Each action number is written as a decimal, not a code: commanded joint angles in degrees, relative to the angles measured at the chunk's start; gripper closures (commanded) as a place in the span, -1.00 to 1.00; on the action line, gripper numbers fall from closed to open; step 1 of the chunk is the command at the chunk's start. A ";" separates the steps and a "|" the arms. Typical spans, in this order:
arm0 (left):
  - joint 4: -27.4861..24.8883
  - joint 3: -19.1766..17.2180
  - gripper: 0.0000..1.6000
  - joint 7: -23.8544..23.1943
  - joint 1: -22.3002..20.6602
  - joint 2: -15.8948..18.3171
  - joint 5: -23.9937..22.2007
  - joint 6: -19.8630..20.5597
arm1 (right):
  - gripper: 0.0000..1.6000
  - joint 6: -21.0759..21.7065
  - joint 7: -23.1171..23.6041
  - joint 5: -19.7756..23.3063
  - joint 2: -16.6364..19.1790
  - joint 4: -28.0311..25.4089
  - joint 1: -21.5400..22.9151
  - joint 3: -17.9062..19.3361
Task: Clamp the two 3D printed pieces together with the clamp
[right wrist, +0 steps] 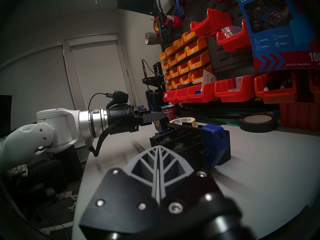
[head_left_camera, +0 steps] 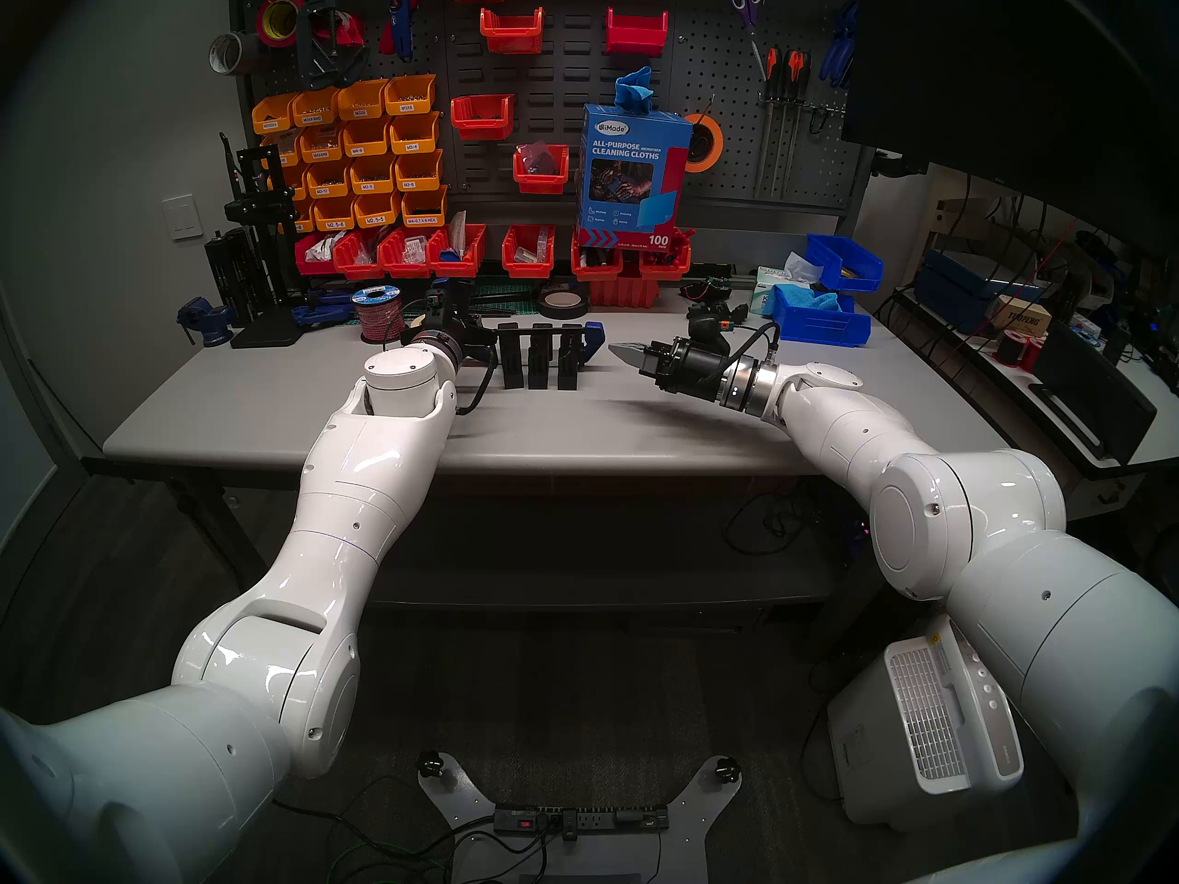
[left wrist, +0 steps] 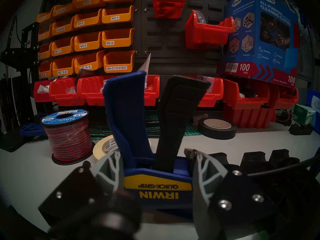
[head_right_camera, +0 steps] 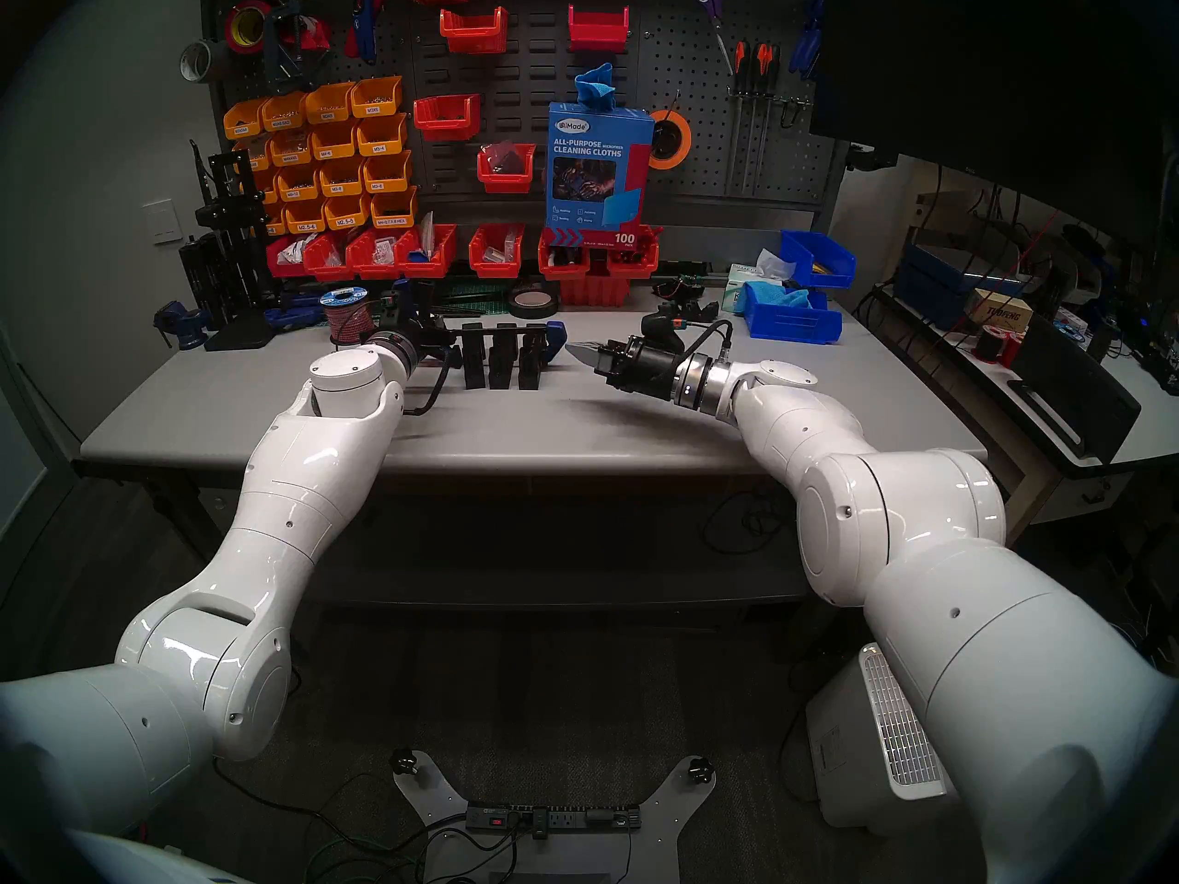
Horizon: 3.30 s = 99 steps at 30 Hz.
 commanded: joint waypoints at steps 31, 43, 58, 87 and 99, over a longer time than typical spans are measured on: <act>-2.59 -1.57 1.00 -0.24 -3.14 -0.48 1.11 -1.71 | 1.00 -0.14 -1.37 -0.05 0.10 -1.22 2.70 0.19; -2.59 -1.83 1.00 -0.36 -3.11 -0.67 1.43 -1.65 | 1.00 -0.93 -4.39 -1.48 -0.22 -1.37 3.12 -0.87; -2.58 -2.12 1.00 -0.53 -3.07 -0.87 1.79 -1.56 | 1.00 -1.65 -8.13 -2.72 -1.71 -1.38 4.03 -1.89; -2.59 -2.73 1.00 -0.87 -3.00 -1.30 2.53 -1.59 | -1.00 -2.07 -10.83 -3.32 -1.84 -0.56 4.09 -2.08; -2.57 -3.02 1.00 -1.05 -2.97 -1.50 2.88 -1.51 | -1.00 -2.61 -13.00 -3.41 -1.86 -0.13 4.04 -1.95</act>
